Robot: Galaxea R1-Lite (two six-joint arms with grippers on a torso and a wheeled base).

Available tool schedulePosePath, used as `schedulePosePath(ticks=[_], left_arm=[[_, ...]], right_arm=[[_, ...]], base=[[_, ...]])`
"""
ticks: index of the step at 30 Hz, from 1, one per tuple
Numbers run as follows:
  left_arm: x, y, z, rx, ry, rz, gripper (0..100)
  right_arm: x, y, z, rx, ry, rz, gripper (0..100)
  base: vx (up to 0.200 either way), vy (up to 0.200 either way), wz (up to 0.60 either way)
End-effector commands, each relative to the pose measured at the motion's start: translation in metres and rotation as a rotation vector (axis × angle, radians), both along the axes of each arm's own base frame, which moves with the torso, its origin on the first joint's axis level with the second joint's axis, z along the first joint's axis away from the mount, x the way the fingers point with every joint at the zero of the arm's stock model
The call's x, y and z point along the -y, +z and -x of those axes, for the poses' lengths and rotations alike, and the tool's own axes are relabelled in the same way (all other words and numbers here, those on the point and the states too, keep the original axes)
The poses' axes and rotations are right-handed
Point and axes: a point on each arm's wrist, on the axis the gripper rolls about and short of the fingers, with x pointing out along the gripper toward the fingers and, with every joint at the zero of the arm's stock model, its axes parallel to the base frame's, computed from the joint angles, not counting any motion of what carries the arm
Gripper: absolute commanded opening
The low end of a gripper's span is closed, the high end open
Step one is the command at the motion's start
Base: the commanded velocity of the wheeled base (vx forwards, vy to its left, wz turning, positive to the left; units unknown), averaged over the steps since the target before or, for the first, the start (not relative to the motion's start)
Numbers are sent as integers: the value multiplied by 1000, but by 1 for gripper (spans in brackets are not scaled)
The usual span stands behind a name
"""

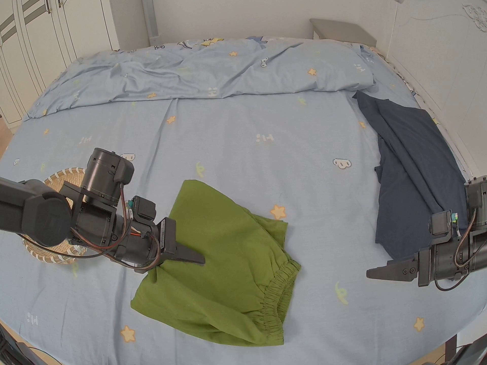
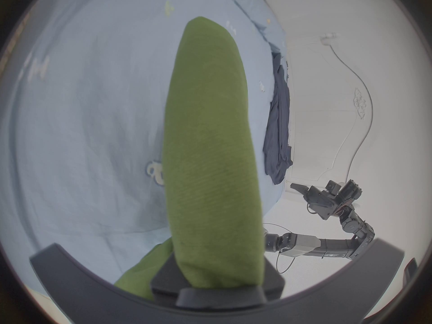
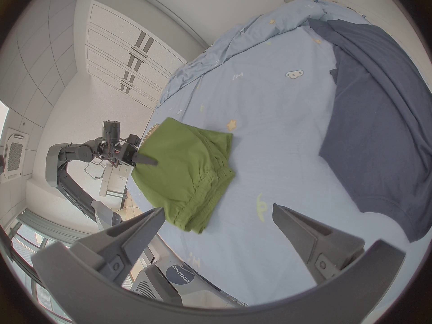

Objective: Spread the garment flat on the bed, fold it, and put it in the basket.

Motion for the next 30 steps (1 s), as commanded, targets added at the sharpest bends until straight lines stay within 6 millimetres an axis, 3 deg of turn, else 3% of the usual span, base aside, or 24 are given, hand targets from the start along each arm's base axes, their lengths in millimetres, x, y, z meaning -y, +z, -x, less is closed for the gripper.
schedulePosePath(ticks=[1, 9, 22, 27, 30], left_arm=[[-1, 12, 5, 37, -6, 14, 0], [14, 6, 13, 19, -57, -5, 0], [14, 6, 13, 19, -59, -5, 0], [13, 10, 14, 36, -55, 0, 0], [11, 24, 18, 98, -41, 0, 0]], right_arm=[[0, 0, 0, 2, 0, -1, 100], [0, 0, 0, 2, -1, -1, 100], [0, 0, 0, 1, 0, -1, 100], [0, -1, 0, -1, 1, 1, 100], [0, 0, 0, 0, 3, 1, 100]], base=[[0, 200, 0], [0, 200, 0], [0, 200, 0], [0, 0, 0], [0, 0, 0]])
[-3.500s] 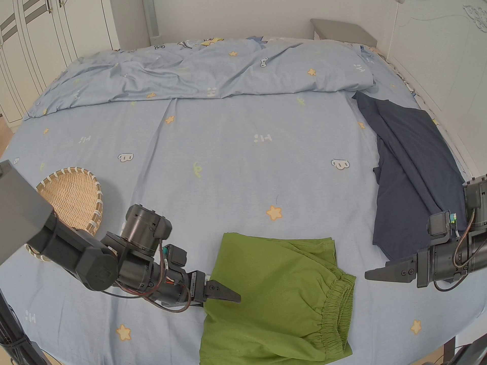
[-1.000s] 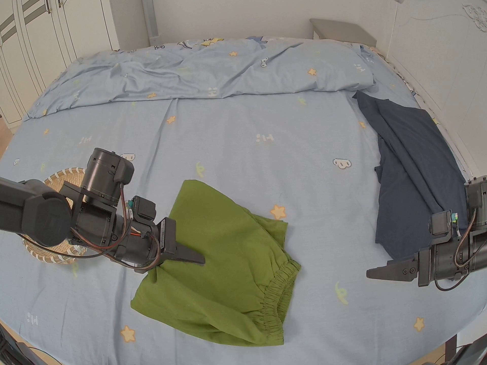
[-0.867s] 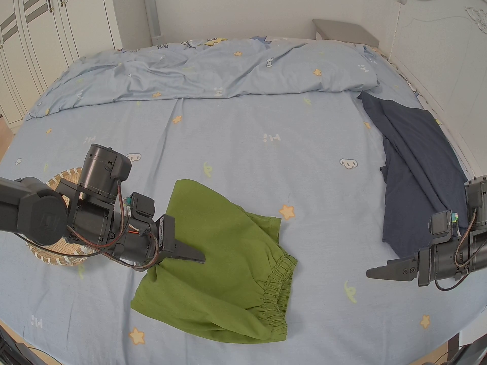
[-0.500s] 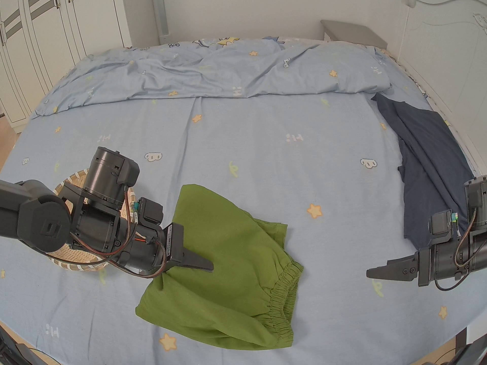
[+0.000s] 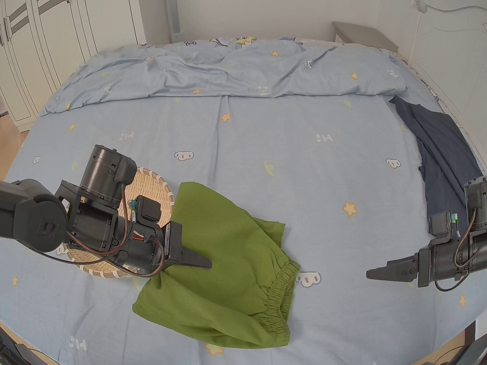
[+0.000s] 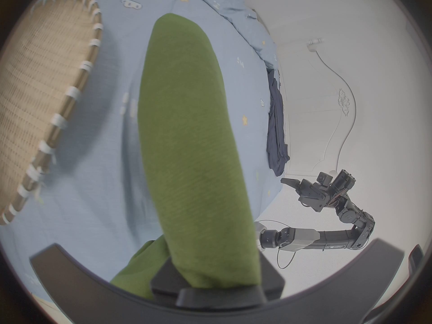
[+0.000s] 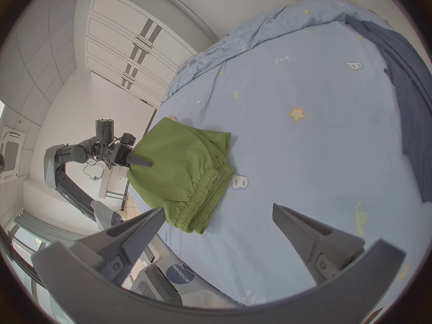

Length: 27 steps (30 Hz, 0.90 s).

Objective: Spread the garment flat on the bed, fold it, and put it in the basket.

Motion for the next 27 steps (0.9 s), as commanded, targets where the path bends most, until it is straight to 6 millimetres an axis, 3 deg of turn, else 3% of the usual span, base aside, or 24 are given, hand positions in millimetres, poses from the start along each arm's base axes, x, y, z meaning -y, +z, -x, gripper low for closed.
schedulePosePath(ticks=[1, 8, 16, 27], left_arm=[[-2, 17, 4, 77, 4, 6, 0], [-7, 66, 10, 226, -105, -69, 0], [-19, 91, 8, 354, -162, -126, 0], [-45, 120, 18, 562, -60, -245, 0]], right_arm=[[0, 0, 0, 2, 2, -1, 100], [0, 1, 0, 4, 0, 0, 100], [-2, 1, 2, 7, 11, -3, 100], [-3, 2, 4, 12, 19, -3, 100]], base=[[0, 0, 0], [0, 0, 0], [0, 0, 0], [0, 0, 0]])
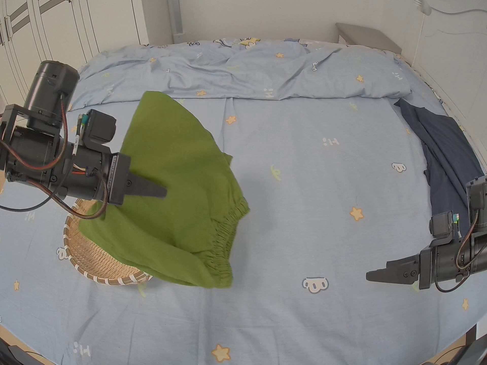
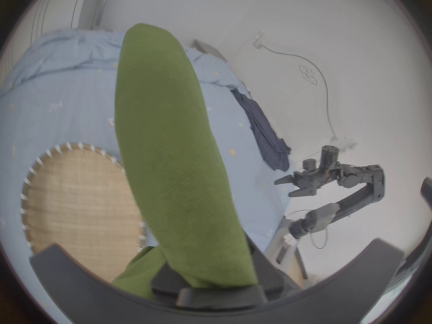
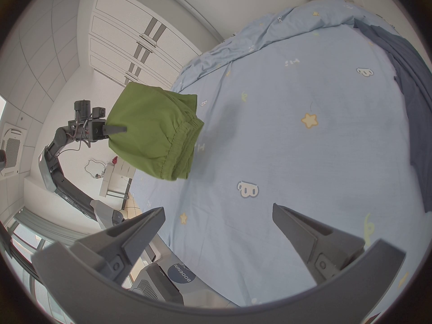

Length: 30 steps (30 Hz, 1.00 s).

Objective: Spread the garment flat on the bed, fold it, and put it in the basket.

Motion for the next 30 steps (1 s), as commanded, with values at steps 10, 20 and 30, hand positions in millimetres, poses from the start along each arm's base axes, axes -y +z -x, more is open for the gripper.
schedulePosePath(ticks=[10, 20, 30], left_arm=[[-53, 30, -2, 229, 220, 43, 0], [-76, -23, -43, 48, 315, 1, 0], [-125, -89, -43, -197, 485, -34, 0]], right_arm=[[-3, 1, 3, 2, 17, -6, 100], [-3, 0, 3, -8, 13, -7, 100], [-5, 0, 8, -6, 34, -9, 100]], base=[[0, 0, 0], [0, 0, 0], [0, 0, 0]])
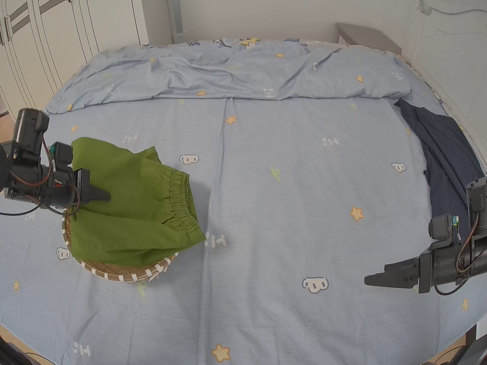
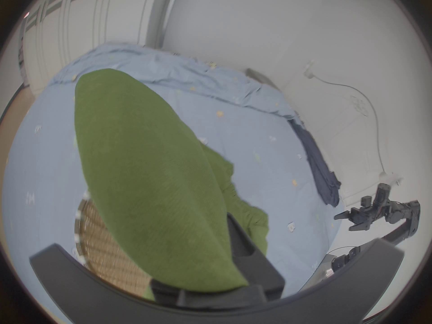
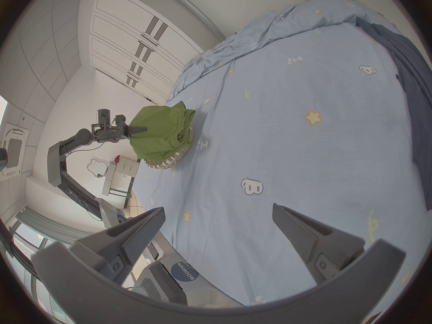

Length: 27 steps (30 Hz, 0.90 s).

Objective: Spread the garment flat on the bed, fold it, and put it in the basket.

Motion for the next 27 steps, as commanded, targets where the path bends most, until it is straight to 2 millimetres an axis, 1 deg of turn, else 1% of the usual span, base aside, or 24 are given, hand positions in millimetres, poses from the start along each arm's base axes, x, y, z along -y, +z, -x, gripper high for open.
schedulePosePath(ticks=[1, 2, 4, 7, 11, 12, 15, 19, 23, 24, 27], left_arm=[[-26, -42, -7, -159, 95, 14, 0], [-28, -44, -8, -166, 99, 14, 0], [-37, -54, -15, -197, 126, 19, 0], [-39, -64, -24, -229, 130, 23, 0], [-41, -77, -36, -272, 145, 28, 0], [-41, -78, -37, -276, 146, 29, 0], [-45, -85, -48, -296, 181, 46, 0], [-46, -86, -53, -299, 189, 53, 0], [-46, -92, -57, -316, 190, 53, 0], [-47, -94, -57, -321, 190, 53, 100], [-46, -91, -57, -314, 192, 55, 100]], right_arm=[[-2, 0, 5, 5, 18, -2, 100], [-1, 0, 5, 6, 18, -2, 100], [-1, 1, 7, 14, 21, -4, 100], [0, 4, 9, 27, 16, -9, 100], [1, 1, 10, 21, 12, -5, 100], [1, 1, 10, 18, 12, -4, 100], [2, 0, 11, 17, 11, -2, 100], [2, 0, 11, 16, 11, -2, 100], [1, -1, 11, 13, 14, 0, 100], [1, -1, 11, 14, 13, -1, 100], [1, 0, 11, 16, 13, -2, 100]], base=[[0, 0, 0], [0, 0, 0], [0, 0, 0], [0, 0, 0], [0, 0, 0], [0, 0, 0], [0, 0, 0], [0, 0, 0], [0, 0, 0], [0, 0, 0], [0, 0, 0]])
